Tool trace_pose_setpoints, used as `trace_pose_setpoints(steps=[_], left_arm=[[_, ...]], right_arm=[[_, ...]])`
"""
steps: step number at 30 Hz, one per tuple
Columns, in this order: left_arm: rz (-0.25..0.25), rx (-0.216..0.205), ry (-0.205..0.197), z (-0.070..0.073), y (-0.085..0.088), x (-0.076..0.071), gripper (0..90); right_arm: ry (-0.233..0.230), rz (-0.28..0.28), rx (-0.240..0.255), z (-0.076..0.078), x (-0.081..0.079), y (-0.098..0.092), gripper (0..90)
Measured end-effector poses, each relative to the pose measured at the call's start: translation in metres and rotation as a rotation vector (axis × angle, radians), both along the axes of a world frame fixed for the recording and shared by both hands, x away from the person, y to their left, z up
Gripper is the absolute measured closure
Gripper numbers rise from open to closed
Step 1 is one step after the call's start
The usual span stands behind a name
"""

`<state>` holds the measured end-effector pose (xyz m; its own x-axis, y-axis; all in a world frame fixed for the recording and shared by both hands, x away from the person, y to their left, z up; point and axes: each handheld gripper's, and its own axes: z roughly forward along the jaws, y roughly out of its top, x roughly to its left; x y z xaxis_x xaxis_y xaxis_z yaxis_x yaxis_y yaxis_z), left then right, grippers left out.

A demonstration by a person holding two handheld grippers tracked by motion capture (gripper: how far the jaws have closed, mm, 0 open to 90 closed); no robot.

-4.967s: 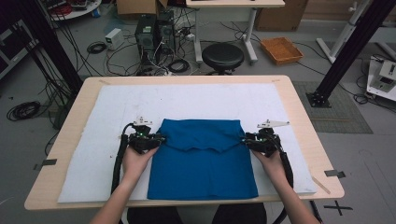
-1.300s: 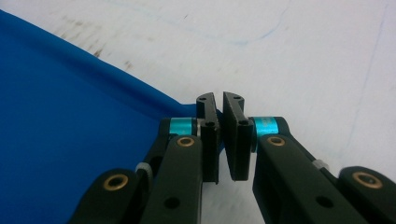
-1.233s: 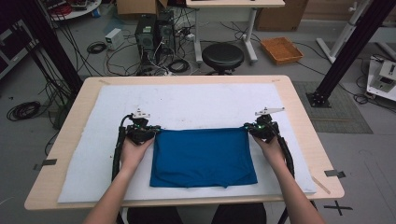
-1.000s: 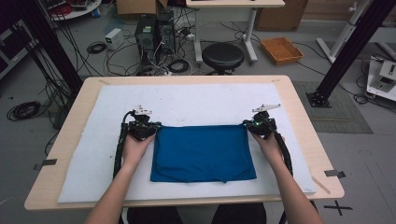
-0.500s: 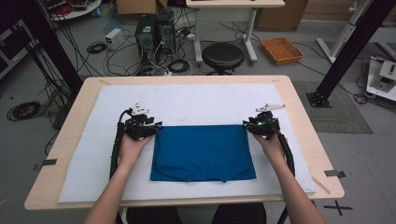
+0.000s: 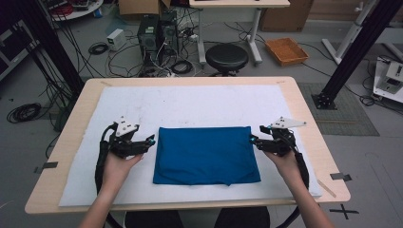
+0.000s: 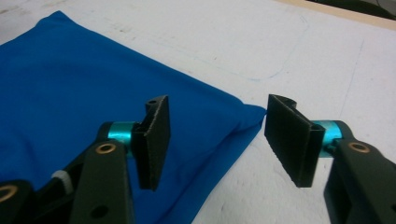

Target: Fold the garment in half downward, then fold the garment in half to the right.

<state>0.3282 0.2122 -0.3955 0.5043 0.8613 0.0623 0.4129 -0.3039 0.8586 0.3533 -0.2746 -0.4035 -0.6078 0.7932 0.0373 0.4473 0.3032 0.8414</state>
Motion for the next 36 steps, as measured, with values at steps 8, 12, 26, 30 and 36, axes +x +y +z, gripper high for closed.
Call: trace_pose_setpoints(steps=[8,12,26,30,36], left_arm=[[-0.039,-0.111,0.012,-0.006,0.025,-0.018,36.6],[-0.045,-0.136,0.035,-0.013,0.038,-0.021,37.0],[-0.145,-0.199,-0.025,-0.026,0.053,-0.033,40.1],[-0.160,-0.251,0.012,-0.021,0.047,-0.032,39.2],[-0.215,-0.168,-0.022,-0.010,0.030,-0.040,39.2]], right_arm=[[0.054,-0.019,0.052,-0.003,-0.002,-0.015,22.3],[0.053,-0.043,0.054,-0.004,-0.001,-0.021,22.0],[0.054,-0.039,0.081,-0.004,-0.001,-0.025,26.7],[0.036,-0.043,0.090,0.000,-0.002,-0.025,26.9],[0.025,-0.030,0.090,0.003,-0.001,-0.019,26.9]])
